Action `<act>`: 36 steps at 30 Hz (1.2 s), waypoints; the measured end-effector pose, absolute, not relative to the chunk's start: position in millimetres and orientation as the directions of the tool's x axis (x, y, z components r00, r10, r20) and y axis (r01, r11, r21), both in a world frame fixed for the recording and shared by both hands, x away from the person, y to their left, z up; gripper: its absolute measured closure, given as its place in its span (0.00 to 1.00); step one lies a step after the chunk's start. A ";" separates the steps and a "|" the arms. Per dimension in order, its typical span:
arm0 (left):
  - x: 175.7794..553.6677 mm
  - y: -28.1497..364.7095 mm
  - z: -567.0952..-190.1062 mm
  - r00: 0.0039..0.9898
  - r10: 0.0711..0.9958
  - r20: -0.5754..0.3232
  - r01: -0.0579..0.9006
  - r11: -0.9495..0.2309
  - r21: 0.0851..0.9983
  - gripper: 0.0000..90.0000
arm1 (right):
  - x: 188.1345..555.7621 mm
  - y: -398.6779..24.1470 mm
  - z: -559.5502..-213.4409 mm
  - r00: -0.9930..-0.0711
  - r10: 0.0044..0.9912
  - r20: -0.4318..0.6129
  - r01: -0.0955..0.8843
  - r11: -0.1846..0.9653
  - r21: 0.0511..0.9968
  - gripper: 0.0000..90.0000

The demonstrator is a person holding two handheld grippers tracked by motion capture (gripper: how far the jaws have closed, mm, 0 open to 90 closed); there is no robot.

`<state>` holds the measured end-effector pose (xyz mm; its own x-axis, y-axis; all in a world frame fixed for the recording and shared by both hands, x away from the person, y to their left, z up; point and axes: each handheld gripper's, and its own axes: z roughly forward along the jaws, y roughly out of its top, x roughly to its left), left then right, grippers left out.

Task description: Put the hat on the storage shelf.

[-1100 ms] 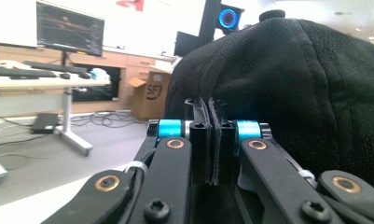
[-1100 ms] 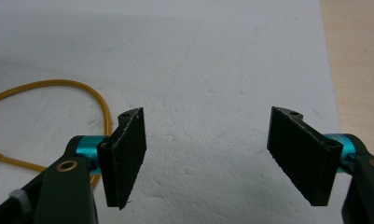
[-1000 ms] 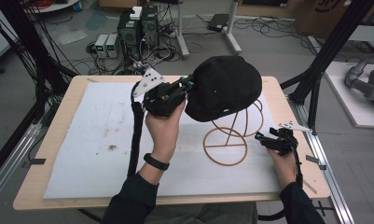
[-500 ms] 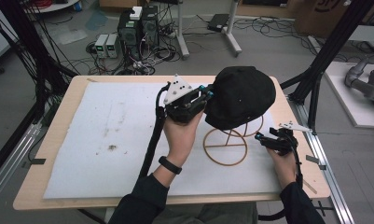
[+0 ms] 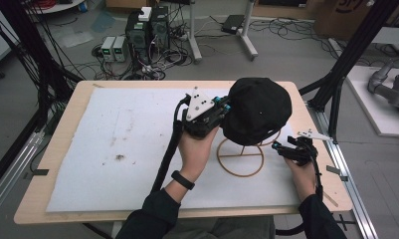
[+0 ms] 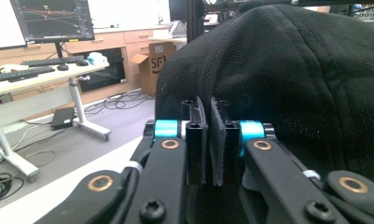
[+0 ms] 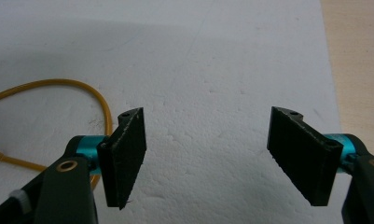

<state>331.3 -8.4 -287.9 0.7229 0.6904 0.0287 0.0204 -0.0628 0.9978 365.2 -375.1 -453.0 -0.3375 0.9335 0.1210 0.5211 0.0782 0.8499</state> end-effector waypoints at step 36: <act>307.9 190.6 -373.5 0.626 0.777 0.064 0.125 -0.181 0.976 0.23 | 364.0 -373.5 -452.6 -0.341 0.933 0.115 0.522 0.086 0.849 0.31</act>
